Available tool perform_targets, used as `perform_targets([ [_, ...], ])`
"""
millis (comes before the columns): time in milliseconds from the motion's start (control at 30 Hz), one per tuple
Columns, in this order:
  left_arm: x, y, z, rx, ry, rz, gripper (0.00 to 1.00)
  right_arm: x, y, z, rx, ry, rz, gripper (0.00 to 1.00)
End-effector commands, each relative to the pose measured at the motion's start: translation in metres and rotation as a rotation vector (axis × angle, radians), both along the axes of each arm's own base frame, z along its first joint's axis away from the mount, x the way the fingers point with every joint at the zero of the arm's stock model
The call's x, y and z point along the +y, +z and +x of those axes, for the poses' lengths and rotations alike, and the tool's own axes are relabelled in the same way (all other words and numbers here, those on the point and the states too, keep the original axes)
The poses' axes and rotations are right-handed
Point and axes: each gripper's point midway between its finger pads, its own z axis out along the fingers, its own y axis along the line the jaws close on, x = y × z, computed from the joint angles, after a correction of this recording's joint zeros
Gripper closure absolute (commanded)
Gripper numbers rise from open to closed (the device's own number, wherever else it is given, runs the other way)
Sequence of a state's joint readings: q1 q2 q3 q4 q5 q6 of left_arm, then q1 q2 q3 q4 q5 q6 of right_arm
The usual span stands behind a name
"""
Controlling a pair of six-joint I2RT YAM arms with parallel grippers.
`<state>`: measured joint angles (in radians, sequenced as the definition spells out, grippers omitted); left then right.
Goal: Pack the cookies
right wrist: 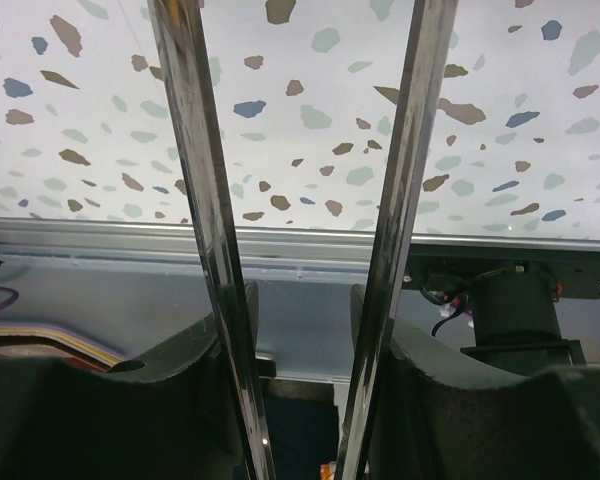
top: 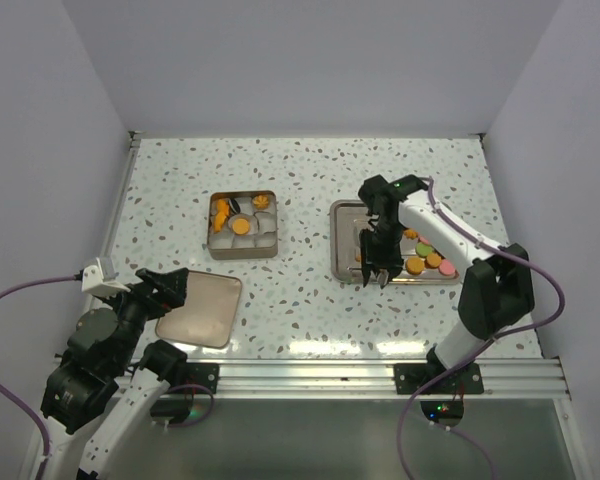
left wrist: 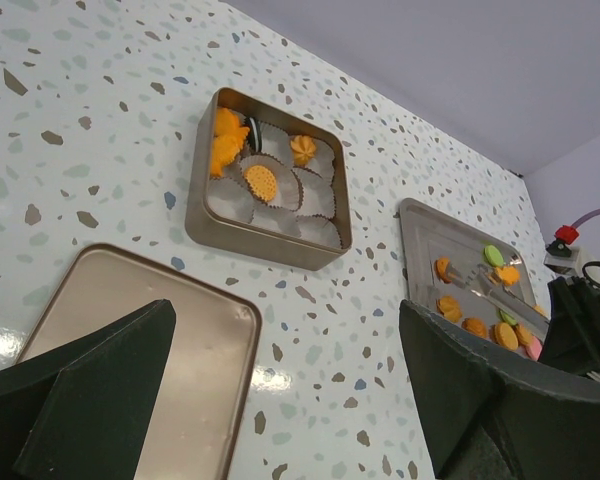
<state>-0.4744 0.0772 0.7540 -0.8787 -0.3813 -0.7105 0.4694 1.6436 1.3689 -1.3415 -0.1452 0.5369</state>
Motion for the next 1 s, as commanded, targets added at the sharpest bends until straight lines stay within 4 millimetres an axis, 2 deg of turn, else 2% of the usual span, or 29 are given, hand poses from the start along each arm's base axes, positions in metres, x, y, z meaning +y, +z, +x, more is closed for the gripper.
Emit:
perform_targets([
  [0, 0.0, 0.007, 0.002, -0.037, 0.0, 0.0, 0.0, -0.01, -0.006, -0.004, 0.021, 0.017, -0.05, 0.55],
  [433, -0.001, 0.005, 0.004, -0.026, -0.003, 0.008, 0.0, -0.008, -0.028, 0.002, 0.053, 0.0, -0.045, 0.55],
  [767, -0.002, 0.005, 0.005, -0.022, -0.004, 0.01, 0.0, -0.005, -0.028, 0.014, 0.05, -0.005, -0.035, 0.56],
  [967, -0.002, 0.005, 0.005, -0.021, -0.004, 0.011, 0.0, 0.0, -0.03, 0.015, 0.054, -0.009, -0.011, 0.67],
])
